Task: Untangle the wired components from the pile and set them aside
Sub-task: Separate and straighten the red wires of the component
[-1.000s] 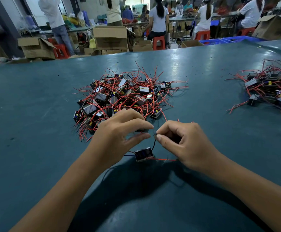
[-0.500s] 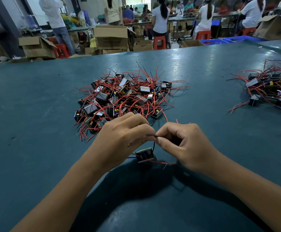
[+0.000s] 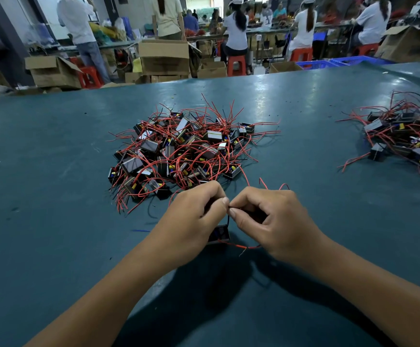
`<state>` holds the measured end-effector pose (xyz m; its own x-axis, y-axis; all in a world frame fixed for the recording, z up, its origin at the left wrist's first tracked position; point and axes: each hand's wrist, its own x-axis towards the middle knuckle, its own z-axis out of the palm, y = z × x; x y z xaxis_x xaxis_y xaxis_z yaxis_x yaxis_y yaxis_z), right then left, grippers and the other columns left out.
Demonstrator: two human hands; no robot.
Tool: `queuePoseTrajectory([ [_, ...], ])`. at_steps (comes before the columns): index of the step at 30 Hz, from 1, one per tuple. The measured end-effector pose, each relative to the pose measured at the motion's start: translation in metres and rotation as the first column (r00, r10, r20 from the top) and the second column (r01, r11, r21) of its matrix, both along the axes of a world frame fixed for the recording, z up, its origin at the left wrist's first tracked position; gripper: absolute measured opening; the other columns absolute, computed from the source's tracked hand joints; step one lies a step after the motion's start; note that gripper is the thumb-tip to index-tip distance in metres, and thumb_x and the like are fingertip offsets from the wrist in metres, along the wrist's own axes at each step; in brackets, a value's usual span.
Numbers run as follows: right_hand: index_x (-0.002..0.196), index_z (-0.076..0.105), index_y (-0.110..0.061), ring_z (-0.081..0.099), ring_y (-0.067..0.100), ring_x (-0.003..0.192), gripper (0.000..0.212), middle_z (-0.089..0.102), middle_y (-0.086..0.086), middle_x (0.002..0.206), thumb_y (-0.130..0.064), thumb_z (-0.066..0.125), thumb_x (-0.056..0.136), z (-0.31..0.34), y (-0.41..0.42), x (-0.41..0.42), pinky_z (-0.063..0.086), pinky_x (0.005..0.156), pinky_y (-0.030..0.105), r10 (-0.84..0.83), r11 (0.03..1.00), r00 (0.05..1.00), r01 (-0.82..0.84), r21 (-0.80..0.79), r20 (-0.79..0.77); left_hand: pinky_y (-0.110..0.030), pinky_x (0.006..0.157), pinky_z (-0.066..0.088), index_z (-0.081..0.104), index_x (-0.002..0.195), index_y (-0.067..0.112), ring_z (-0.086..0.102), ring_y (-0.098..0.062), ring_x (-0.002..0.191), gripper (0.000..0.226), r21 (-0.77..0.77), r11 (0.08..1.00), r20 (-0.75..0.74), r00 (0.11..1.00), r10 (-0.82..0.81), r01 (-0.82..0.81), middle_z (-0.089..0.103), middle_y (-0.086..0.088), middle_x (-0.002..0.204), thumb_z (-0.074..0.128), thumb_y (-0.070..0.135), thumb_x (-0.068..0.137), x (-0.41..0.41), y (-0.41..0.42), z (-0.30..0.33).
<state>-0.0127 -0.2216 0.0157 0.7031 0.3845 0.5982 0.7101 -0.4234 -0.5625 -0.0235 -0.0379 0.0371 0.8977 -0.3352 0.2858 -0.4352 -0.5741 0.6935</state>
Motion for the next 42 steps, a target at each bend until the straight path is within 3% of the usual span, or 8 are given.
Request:
queuePoseTrajectory([
  [4, 0.084, 0.069, -0.011, 0.049, 0.002, 0.059, 0.004, 0.06, -0.01, 0.066, -0.012, 0.068, 0.088, 0.0, 0.001, -0.001, 0.034, 0.058, 0.007, -0.005, 0.999, 0.999, 0.008, -0.043, 0.049, -0.023, 0.051, 0.028, 0.052, 0.073, 0.017, 0.031, -0.006, 0.051, 0.026, -0.033, 0.999, -0.139, 0.99, 0.001, -0.005, 0.039, 0.01, 0.057, 0.052, 0.018, 0.099, 0.001, 0.001, 0.004],
  [10, 0.085, 0.067, -0.012, 0.048, 0.002, 0.06, 0.006, 0.058, -0.012, 0.069, -0.015, 0.066, 0.09, 0.0, 0.001, -0.002, 0.04, 0.057, 0.017, -0.021, 0.993, 0.99, 0.037, -0.112, 0.137, -0.023, 0.046, 0.019, 0.052, 0.058, 0.022, 0.021, -0.012, 0.05, 0.04, -0.388, 0.913, -0.5, 0.86, -0.099, -0.121, 0.031, -0.007, 0.066, 0.05, 0.01, 0.096, 0.0, -0.002, 0.006],
  [15, 0.081, 0.067, -0.012, 0.046, -0.001, 0.053, 0.009, 0.046, -0.023, 0.057, -0.007, 0.069, 0.089, -0.003, -0.001, 0.001, 0.03, 0.056, 0.006, -0.042, 0.999, 0.999, 0.042, 0.007, 0.002, -0.021, 0.047, 0.026, 0.067, 0.073, 0.009, 0.033, -0.014, 0.053, 0.026, -0.388, 0.914, -0.405, 0.913, -0.049, -0.123, 0.053, -0.003, 0.066, 0.055, 0.01, 0.096, 0.002, 0.002, 0.009],
  [21, 0.077, 0.064, -0.013, 0.037, 0.007, 0.048, 0.015, 0.045, -0.009, 0.053, -0.009, 0.068, 0.09, -0.004, -0.003, 0.005, 0.029, 0.049, 0.016, -0.083, 0.993, 0.988, 0.094, 0.076, -0.126, -0.012, 0.048, 0.037, 0.078, 0.092, 0.013, 0.048, -0.01, 0.052, 0.031, -0.306, 0.951, -0.228, 0.973, -0.037, -0.036, 0.075, 0.0, 0.081, 0.05, 0.002, 0.099, 0.003, 0.009, 0.011],
  [28, 0.078, 0.064, -0.012, 0.039, 0.01, 0.049, 0.013, 0.053, 0.0, 0.055, -0.009, 0.068, 0.09, -0.003, -0.004, 0.004, 0.031, 0.049, 0.016, -0.094, 0.991, 0.985, 0.106, 0.079, -0.146, -0.011, 0.051, 0.039, 0.078, 0.106, 0.019, 0.049, -0.006, 0.057, 0.028, -0.292, 0.955, -0.216, 0.976, -0.014, -0.051, 0.076, 0.005, 0.087, 0.053, 0.007, 0.099, 0.005, 0.011, 0.007],
  [33, 0.08, 0.067, -0.01, 0.038, 0.006, 0.048, 0.011, 0.05, -0.003, 0.054, -0.006, 0.067, 0.09, -0.003, -0.004, 0.002, 0.028, 0.05, 0.012, -0.072, 0.993, 0.984, 0.086, 0.08, -0.16, -0.007, 0.051, 0.036, 0.077, 0.108, 0.018, 0.046, 0.002, 0.051, 0.029, -0.269, 0.963, -0.199, 0.979, -0.054, -0.001, 0.064, 0.021, 0.062, 0.053, 0.005, 0.099, 0.005, 0.008, 0.003],
  [37, 0.078, 0.064, -0.018, 0.038, 0.006, 0.049, 0.016, 0.049, -0.007, 0.054, -0.009, 0.068, 0.091, -0.003, -0.004, 0.003, 0.031, 0.048, 0.017, -0.087, 0.988, 0.982, 0.107, 0.11, -0.17, -0.011, 0.055, 0.042, 0.077, 0.106, 0.024, 0.054, -0.001, 0.058, 0.024, -0.251, 0.968, -0.188, 0.981, -0.035, -0.013, 0.072, 0.016, 0.077, 0.061, 0.009, 0.096, 0.008, 0.01, 0.001],
  [42, 0.081, 0.067, -0.022, 0.044, 0.01, 0.051, 0.012, 0.056, -0.002, 0.057, -0.017, 0.069, 0.092, -0.003, -0.004, 0.006, 0.036, 0.05, 0.024, -0.098, 0.987, 0.974, 0.121, 0.105, -0.204, -0.038, 0.078, 0.056, 0.074, 0.103, 0.021, 0.07, -0.014, 0.086, 0.013, -0.223, 0.975, -0.197, 0.979, -0.059, 0.015, 0.076, 0.004, 0.095, 0.073, 0.019, 0.09, 0.01, 0.005, -0.01],
])
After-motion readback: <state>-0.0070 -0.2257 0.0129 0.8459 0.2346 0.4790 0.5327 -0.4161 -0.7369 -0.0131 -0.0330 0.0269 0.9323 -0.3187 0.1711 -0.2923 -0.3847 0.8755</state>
